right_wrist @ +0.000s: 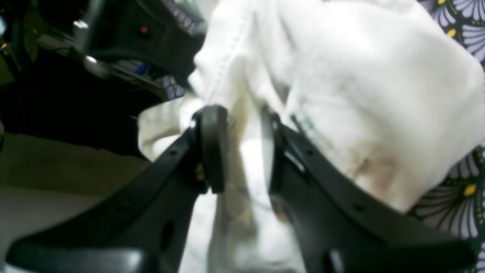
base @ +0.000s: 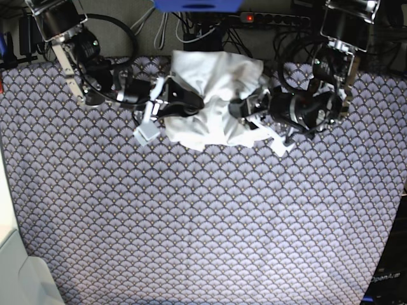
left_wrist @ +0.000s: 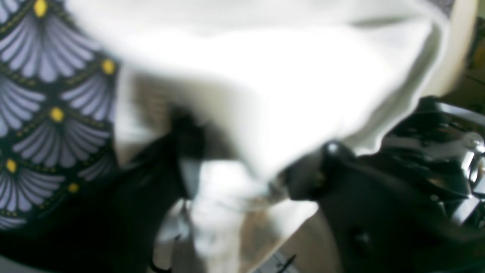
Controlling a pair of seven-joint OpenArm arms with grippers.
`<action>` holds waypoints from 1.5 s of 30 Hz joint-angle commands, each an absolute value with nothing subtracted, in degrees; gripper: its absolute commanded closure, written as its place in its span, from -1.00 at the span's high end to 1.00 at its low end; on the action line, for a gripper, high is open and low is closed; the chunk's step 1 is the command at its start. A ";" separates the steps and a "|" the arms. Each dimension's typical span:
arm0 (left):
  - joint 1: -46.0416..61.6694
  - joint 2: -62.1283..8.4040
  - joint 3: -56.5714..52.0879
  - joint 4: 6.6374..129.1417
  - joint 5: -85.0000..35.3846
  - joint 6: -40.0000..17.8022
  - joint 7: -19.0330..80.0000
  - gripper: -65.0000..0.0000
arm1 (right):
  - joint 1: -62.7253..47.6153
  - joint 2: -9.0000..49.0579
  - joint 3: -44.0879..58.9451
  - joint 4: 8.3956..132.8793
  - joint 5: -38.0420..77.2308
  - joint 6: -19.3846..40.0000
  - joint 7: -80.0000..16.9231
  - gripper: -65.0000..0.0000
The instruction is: Fold the T-shirt properly
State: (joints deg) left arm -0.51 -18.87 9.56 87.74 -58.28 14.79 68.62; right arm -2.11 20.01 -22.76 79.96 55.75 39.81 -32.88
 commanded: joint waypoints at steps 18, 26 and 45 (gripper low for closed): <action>-0.84 -20.09 9.36 88.92 -53.67 14.55 69.58 -0.97 | -0.57 20.53 -22.29 79.60 55.78 40.00 -32.13 -0.49; -1.71 -25.19 9.27 90.68 -60.18 14.55 69.67 -0.50 | -0.57 20.44 -22.29 79.60 55.78 40.00 -32.13 -0.49; -2.77 -24.66 10.77 86.99 -61.58 14.46 69.32 0.55 | -0.57 20.35 -22.29 79.60 55.78 40.00 -32.13 -0.49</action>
State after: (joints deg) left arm -1.98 -24.75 10.61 86.46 -60.73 14.59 68.99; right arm -1.23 19.99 -22.65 79.09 55.70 39.83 -32.91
